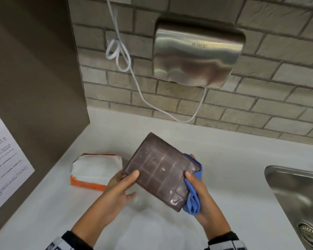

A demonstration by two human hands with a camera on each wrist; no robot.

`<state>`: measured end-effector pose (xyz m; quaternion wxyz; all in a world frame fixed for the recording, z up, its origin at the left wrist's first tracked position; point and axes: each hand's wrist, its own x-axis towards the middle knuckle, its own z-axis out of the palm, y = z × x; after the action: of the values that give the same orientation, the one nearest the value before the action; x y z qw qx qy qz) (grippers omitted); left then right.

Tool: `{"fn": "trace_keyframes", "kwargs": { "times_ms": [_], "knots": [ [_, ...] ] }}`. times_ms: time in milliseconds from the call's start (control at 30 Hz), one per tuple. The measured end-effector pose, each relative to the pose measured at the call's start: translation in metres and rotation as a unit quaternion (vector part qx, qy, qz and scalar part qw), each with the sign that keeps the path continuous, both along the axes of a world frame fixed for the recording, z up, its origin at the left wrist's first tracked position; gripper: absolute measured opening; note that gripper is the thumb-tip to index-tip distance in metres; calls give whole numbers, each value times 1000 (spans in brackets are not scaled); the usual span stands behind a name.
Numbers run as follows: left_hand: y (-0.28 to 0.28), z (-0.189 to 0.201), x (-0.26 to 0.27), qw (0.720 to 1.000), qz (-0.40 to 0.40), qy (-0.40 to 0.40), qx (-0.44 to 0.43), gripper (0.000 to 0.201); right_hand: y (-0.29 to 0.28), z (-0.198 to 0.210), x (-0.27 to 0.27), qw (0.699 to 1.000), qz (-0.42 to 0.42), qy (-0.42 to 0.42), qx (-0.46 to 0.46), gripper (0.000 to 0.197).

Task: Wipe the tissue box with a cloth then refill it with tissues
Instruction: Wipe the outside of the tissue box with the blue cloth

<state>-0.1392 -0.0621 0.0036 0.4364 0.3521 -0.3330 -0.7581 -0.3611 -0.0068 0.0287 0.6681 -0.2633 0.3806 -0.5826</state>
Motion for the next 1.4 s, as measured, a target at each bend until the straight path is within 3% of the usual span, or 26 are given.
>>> {"fn": "trace_keyframes", "kwargs": {
  "times_ms": [67,133,200,267,333,400,467,567,633,700,733,833,967,1000,1100,1167,1267,1367,1400],
  "knots": [
    [-6,-6,10,1000,-23,8,13,81,0,2,-11,999,31,13,17,62],
    [-5,-11,8,999,-35,-4,22,64,-3,3,-13,996,41,72,35,40],
    [2,-16,0,999,-15,-32,29,46,-10,-11,-14,987,10,150,49,42],
    [8,-24,-7,998,13,-54,39,36,-18,-26,-10,956,-57,283,45,43],
    [10,-29,-11,995,35,-75,52,27,-23,-41,-5,886,-116,449,25,41],
    [9,-33,-12,992,57,-96,64,25,-23,-50,-1,815,-111,568,-35,46],
    [7,-36,-13,989,64,-110,75,26,-25,-56,1,756,-90,643,-83,45],
    [5,-41,-15,986,60,-119,104,26,-25,-58,14,651,-46,754,-81,46],
    [5,-44,-18,982,73,-115,128,22,-19,-56,42,603,-4,791,-108,57],
    [4,-46,-18,983,74,-106,130,21,-9,-58,72,566,44,801,-192,67],
    [3,-46,-17,985,70,-98,127,21,-6,-59,80,555,73,799,-220,68],
    [-3,-46,-15,982,72,-113,132,20,-21,-49,53,562,105,798,-194,63],
    [-5,-49,-15,981,60,-128,132,31,-50,-51,-18,615,79,782,-59,46],
    [-6,-51,-15,981,62,-132,129,32,-55,-52,-23,610,89,786,-50,46],
    [-6,-54,-17,978,72,-142,135,32,-52,-54,0,649,29,760,-25,50],
    [-6,-54,-18,977,79,-138,139,28,-41,-55,29,612,-23,783,-108,51],
    [-7,-54,-18,978,68,-146,131,25,-31,-62,61,576,15,791,-207,45],
    [-8,-51,-15,979,58,-156,116,25,-58,-59,49,525,25,825,-208,35],
    [-8,-50,-14,979,54,-157,116,25,-70,-60,38,512,38,837,-189,41]
  ]
}}
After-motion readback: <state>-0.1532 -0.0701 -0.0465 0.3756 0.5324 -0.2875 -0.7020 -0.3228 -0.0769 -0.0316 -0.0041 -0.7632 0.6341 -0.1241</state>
